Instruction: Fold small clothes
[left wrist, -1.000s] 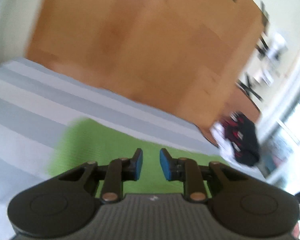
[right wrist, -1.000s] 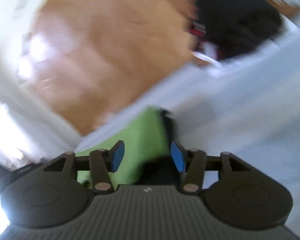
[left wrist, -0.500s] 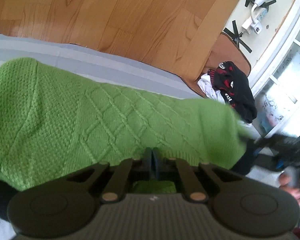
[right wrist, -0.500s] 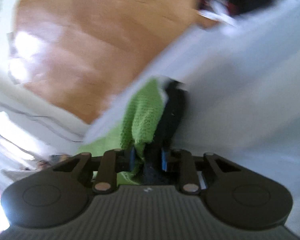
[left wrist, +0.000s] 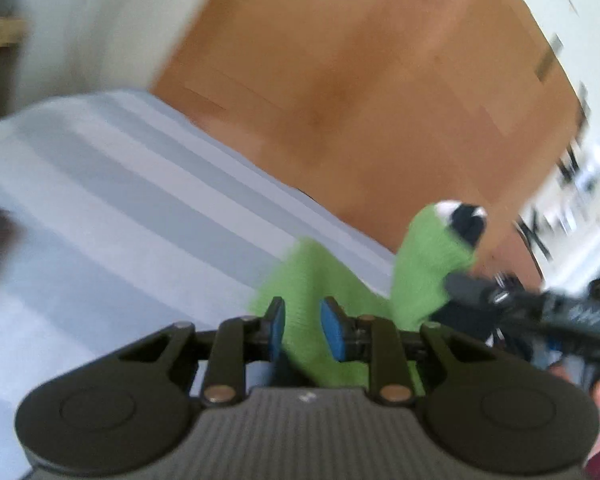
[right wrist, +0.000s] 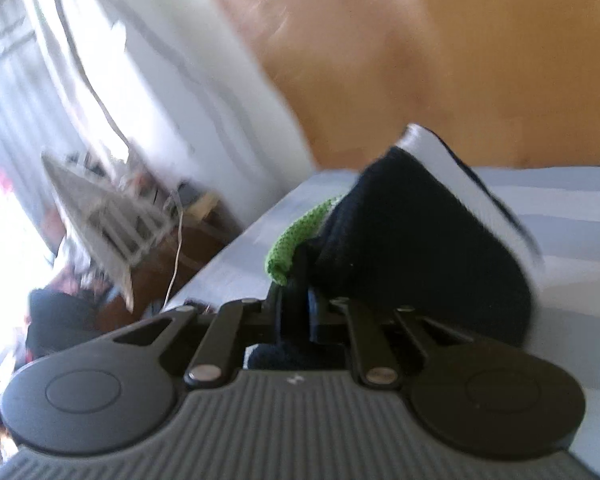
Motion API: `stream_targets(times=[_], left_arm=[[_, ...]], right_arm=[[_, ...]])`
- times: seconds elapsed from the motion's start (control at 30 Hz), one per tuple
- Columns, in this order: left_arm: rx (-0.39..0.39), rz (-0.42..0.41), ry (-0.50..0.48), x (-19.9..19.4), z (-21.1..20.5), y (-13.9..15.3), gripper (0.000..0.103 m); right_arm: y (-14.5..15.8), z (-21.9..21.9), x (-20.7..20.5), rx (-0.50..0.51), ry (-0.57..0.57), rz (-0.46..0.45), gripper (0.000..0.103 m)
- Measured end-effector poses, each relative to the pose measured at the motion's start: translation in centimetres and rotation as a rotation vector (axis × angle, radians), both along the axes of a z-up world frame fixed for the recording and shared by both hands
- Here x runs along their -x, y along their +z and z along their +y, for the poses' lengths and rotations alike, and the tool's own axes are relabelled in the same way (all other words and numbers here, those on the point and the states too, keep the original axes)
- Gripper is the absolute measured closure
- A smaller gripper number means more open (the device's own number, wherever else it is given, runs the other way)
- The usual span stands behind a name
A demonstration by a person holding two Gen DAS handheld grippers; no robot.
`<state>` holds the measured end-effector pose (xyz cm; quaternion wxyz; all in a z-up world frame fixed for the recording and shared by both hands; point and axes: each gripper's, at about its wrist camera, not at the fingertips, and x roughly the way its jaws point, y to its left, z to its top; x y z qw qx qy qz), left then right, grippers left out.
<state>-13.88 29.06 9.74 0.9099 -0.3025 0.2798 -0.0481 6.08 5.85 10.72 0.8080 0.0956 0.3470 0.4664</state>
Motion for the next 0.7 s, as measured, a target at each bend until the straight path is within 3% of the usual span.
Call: stream_targets(times=[0.1,0.17,0.23,0.3,0.4,0.57,0.7], left_arm=[[0.016,-0.006,0.056,1.2,2.0,-0.1,0.082],[0.025,-0.005,0.059,1.1,2.4,-0.1,0.082],[0.02,-0.005,0.042,0.4,2.0,0.1,0.079],[0.006,-0.016,0.013,-0.8,1.1,0.6,0.071],[-0.026,-0.058,-0.041,-2.7,-0.5,1.8,0.065],[-0.093,-0.119,-0.112,-6.2,-3.6,4.0,0.063],[-0.263,-0.079,-0.072,-8.6,-6.0,4.1,0.065]], right_arm=[[-3.7,3.9,-0.9,0.09,0.07,0.064,0.088],[-5.3,4.4,-0.9,0.041,0.097,0.06,0.09],[-4.8,4.0,-0.6,0.022,0.121,0.067,0.082],[-3.8,2.7,-0.1,0.009,0.172,0.079,0.073],[-2.0,-0.3,0.9,-0.004,0.19,0.044,0.069],[-0.2,-5.2,0.5,-0.045,0.03,-0.07,0.069],[0.2,-7.0,-2.0,-0.047,-0.121,-0.068,0.069]])
